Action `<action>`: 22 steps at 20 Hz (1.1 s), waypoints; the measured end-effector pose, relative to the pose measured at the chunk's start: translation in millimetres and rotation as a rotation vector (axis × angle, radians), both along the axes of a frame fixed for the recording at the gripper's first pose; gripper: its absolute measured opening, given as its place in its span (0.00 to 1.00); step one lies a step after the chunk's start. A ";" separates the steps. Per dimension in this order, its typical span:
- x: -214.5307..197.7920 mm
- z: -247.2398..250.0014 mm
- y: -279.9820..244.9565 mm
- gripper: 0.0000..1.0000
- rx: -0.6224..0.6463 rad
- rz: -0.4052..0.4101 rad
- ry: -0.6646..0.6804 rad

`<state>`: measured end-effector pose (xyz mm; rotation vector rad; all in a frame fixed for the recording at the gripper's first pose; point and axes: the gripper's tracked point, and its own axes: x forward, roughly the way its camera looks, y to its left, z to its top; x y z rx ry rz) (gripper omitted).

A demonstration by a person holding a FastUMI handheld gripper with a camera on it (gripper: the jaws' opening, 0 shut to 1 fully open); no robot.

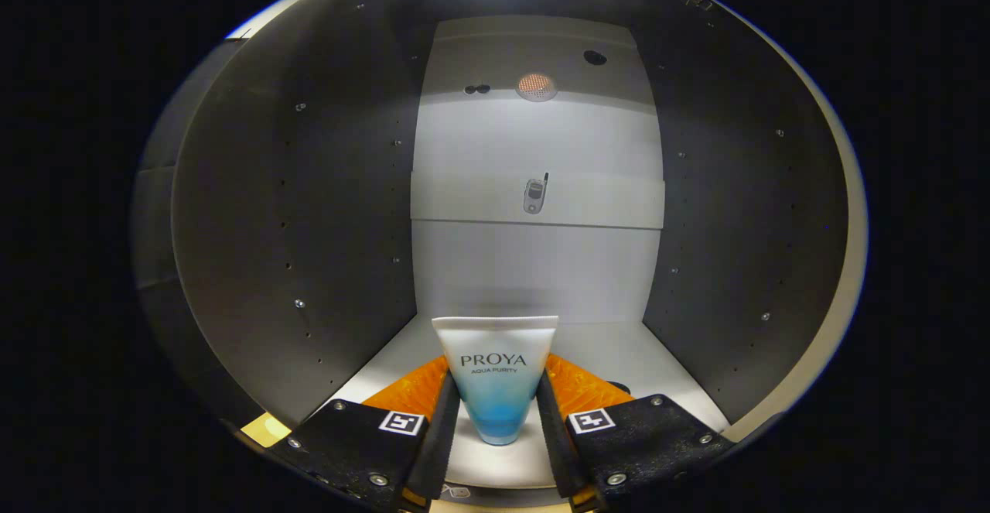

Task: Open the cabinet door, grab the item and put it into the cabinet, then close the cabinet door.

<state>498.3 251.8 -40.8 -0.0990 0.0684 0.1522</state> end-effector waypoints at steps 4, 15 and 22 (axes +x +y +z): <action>6.2 -7.9 0.1 0.54 0.005 0.001 0.012; -14.5 17.4 -0.9 0.88 0.064 -0.009 -0.055; -87.4 37.4 5.1 0.93 0.070 -0.009 -0.089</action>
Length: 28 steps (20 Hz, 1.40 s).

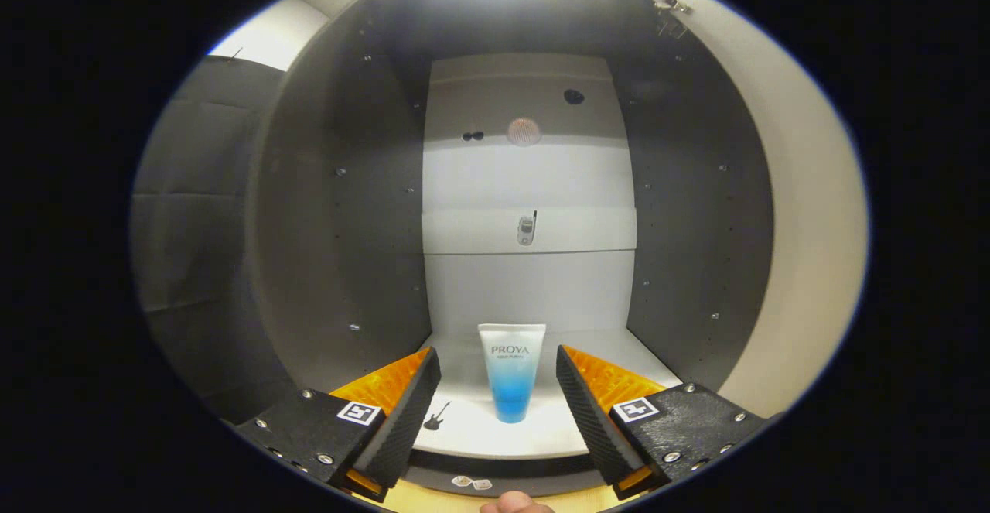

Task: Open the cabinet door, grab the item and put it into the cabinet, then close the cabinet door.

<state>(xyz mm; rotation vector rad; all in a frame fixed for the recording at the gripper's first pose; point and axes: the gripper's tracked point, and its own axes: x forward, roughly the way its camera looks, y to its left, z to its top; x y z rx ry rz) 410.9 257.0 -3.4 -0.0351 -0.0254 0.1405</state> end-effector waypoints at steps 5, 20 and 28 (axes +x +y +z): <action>-78.9 7.0 4.3 0.93 0.008 0.005 0.002; -312.3 14.6 -22.1 0.93 0.001 0.001 -0.007; -367.0 32.8 -146.5 0.93 -0.013 -0.090 -0.013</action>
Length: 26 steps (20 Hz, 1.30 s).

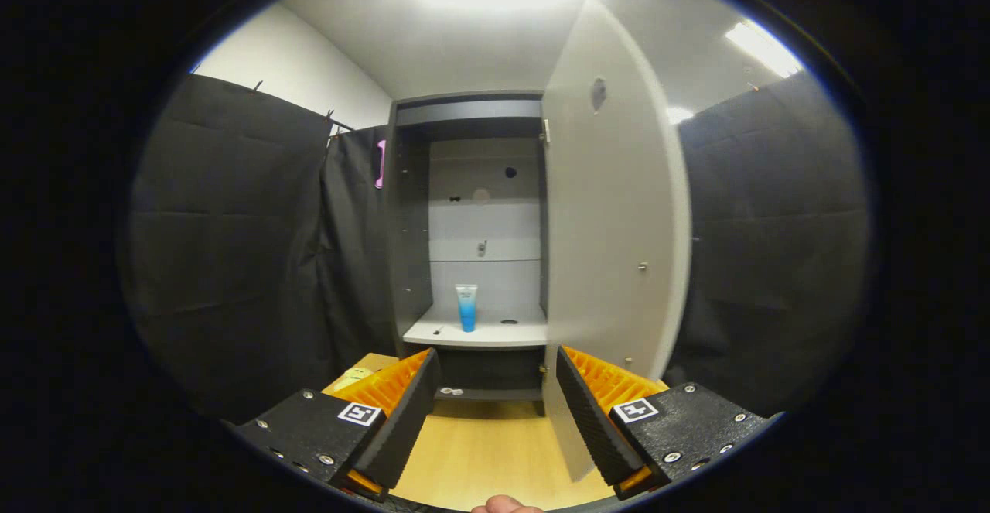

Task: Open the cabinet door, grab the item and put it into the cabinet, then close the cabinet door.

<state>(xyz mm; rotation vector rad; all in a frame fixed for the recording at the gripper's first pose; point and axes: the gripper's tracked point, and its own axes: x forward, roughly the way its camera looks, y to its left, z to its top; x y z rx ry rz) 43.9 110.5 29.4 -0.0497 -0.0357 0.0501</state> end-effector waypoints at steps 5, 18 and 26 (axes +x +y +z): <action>-15.3 4.5 -99.2 0.93 0.001 -0.077 0.025; 45.0 -14.4 -190.9 0.93 -0.007 -0.050 0.080; 57.4 -23.1 -170.8 0.90 0.064 0.041 0.133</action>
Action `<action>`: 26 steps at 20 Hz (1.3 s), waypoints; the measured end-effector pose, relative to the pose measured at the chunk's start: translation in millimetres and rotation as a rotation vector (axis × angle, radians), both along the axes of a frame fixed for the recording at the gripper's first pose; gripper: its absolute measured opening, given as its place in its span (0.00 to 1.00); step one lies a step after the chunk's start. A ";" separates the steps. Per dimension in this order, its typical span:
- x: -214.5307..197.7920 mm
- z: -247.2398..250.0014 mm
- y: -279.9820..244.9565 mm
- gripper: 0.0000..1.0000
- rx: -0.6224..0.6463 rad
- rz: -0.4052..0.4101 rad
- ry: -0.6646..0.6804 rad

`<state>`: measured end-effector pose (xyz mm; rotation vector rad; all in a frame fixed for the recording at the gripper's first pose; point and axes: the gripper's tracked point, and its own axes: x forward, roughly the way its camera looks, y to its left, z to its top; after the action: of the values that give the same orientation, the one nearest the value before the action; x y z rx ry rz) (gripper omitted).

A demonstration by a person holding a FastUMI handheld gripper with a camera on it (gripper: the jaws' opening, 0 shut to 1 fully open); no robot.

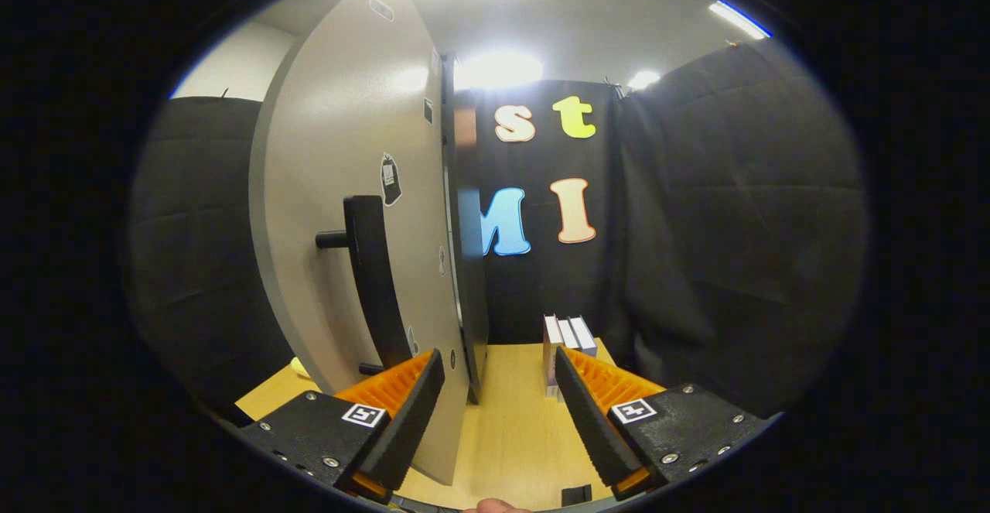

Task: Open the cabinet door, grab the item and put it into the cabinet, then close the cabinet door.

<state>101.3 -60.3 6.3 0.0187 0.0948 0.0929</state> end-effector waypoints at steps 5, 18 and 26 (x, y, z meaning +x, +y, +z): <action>-6.3 4.5 21.4 0.90 -0.004 0.000 -0.011; 4.4 0.8 187.0 0.91 -0.082 0.027 -0.055; 30.5 -1.3 264.1 0.91 -0.052 0.037 -0.067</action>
<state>131.8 203.7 5.1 -0.0378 0.0302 0.1276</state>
